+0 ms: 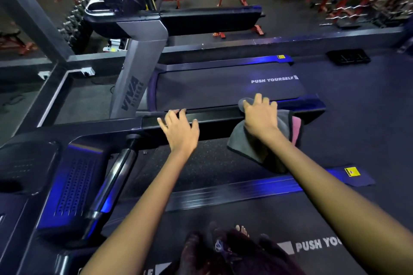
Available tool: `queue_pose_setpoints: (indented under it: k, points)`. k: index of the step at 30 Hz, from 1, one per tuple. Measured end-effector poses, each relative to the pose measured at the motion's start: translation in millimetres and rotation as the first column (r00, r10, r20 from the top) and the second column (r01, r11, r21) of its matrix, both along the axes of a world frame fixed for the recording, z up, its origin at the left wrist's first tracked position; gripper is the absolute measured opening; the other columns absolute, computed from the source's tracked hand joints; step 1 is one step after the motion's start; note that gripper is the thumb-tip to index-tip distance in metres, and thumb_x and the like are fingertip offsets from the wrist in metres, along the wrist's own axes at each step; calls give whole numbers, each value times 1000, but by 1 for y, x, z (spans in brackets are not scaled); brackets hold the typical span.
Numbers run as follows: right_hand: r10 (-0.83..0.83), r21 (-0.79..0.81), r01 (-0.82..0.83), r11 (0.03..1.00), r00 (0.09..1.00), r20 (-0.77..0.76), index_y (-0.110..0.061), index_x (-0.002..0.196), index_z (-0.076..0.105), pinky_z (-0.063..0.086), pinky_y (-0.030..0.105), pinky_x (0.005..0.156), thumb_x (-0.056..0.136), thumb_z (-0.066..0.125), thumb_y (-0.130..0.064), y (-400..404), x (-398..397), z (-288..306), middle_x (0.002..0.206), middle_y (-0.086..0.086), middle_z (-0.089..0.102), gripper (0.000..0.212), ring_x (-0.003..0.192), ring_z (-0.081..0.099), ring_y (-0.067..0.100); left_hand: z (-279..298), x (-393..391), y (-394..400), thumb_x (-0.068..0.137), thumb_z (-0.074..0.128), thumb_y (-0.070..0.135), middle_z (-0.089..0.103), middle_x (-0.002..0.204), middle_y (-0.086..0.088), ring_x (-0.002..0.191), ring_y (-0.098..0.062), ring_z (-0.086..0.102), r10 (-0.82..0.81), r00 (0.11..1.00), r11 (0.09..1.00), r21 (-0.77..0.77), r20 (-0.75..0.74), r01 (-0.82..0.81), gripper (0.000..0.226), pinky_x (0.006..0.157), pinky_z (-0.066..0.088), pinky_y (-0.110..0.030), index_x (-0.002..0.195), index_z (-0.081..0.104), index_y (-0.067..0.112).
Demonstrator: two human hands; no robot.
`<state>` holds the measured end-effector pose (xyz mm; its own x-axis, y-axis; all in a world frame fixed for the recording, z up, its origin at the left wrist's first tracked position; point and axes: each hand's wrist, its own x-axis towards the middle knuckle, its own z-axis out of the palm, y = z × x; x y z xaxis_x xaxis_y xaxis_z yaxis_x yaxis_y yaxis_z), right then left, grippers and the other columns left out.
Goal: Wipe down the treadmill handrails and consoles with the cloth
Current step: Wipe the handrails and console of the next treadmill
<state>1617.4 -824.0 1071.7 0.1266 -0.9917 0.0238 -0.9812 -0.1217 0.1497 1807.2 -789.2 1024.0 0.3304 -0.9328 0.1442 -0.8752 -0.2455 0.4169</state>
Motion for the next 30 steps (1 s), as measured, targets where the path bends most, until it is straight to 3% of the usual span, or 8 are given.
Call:
queue_pose_setpoints:
  k: [6, 10, 14, 20, 23, 27, 30]
  points:
    - [173, 22, -174, 985, 984, 39, -22, 144, 30, 36, 41, 90, 91, 47, -24, 10, -12, -10, 132, 16, 36, 56, 114, 42, 35, 7, -52, -7, 97, 39, 36, 18, 156, -5, 146, -20, 2, -338, 941, 936, 112, 28, 333, 61, 114, -10, -48, 149, 19, 11]
    - [73, 4, -73, 997, 997, 8, -25, 143, 34, 34, 41, 91, 91, 46, -23, 6, -36, -6, 132, 15, 37, 53, 113, 43, 35, -4, -46, -3, 97, 36, 44, 10, 158, -6, 146, -21, 1, -415, 888, 909, 128, 199, 396, 70, 114, -9, -50, 151, 6, 12]
    - [-12, -15, 12, 1000, 1000, 9, -21, 130, 49, 32, 44, 92, 91, 45, -18, -3, -19, -4, 126, 15, 40, 40, 109, 45, 35, -8, -44, -3, 95, 35, 48, 10, 158, -7, 146, -23, 2, -434, 867, 900, 160, 243, 405, 73, 114, -8, -51, 151, 5, 12]
    - [27, -54, -25, 998, 999, 38, -34, 141, 35, 32, 51, 94, 93, 46, -28, 12, -31, -12, 134, 9, 37, 49, 114, 38, 35, -8, -45, -3, 93, 37, 49, 11, 158, -8, 146, -24, 3, -425, 866, 904, 170, 262, 393, 76, 114, -7, -52, 151, 4, 11]
    - [-46, -37, 48, 998, 997, 67, -38, 141, 34, 34, 54, 91, 95, 44, -31, 15, -35, -12, 133, 9, 36, 48, 113, 37, 36, -5, -45, -2, 93, 38, 46, 10, 158, -8, 146, -23, 2, -435, 866, 899, 170, 248, 403, 76, 114, -8, -51, 151, 4, 12]
    - [-157, 32, 153, 988, 971, 181, -28, 129, 48, 35, 48, 87, 93, 46, -18, 3, -13, -8, 127, 9, 36, 38, 111, 38, 36, -4, -44, -2, 93, 37, 47, 7, 158, -8, 146, -23, 0, -440, 861, 896, 189, 255, 402, 76, 114, -9, -51, 151, 2, 12]
    - [-72, 25, 69, 997, 983, 168, -25, 128, 50, 34, 45, 87, 93, 45, -17, -1, -5, -8, 126, 9, 38, 37, 112, 38, 34, -4, -45, -1, 93, 36, 47, 6, 159, -9, 146, -24, -2, -444, 859, 893, 201, 256, 402, 77, 114, -10, -51, 151, 0, 11]
